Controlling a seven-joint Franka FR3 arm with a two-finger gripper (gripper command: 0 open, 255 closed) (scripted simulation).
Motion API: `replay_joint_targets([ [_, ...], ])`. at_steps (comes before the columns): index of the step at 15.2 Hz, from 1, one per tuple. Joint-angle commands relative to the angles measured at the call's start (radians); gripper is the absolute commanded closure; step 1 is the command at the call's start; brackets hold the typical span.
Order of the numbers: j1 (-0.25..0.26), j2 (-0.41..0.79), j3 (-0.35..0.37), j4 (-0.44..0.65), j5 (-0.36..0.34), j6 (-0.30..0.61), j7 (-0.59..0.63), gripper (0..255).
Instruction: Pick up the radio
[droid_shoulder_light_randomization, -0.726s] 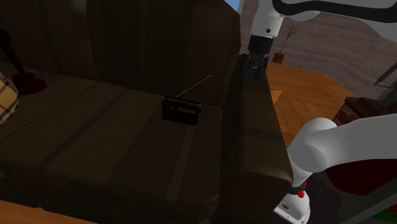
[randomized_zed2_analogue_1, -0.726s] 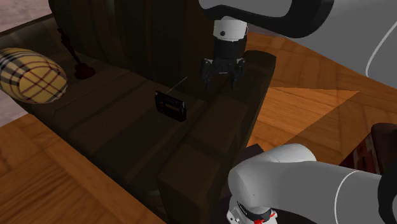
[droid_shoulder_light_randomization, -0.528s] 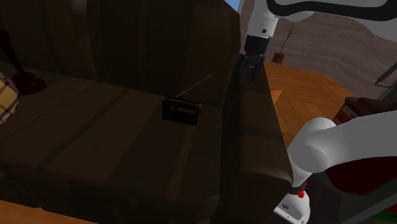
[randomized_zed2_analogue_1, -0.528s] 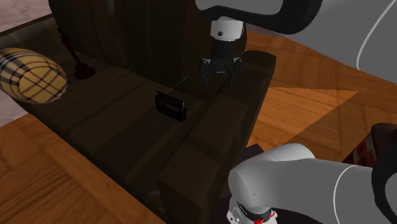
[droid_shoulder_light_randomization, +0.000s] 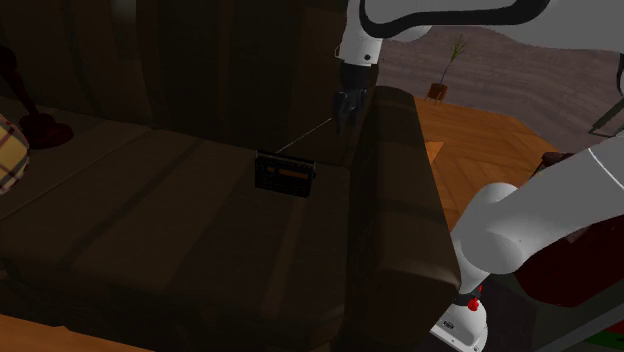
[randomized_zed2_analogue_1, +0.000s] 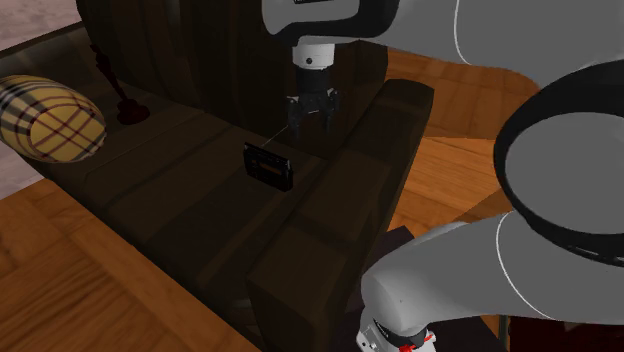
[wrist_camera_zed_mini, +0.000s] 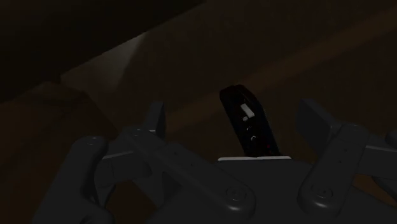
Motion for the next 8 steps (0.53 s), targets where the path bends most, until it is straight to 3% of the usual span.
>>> replay_joint_targets([
  [1, 0.023, 0.071, 0.008, 0.04, -0.001, 0.033, -0.054, 0],
  [8, 0.092, 0.3, 0.053, 0.199, -0.012, 0.111, -0.215, 0],
])
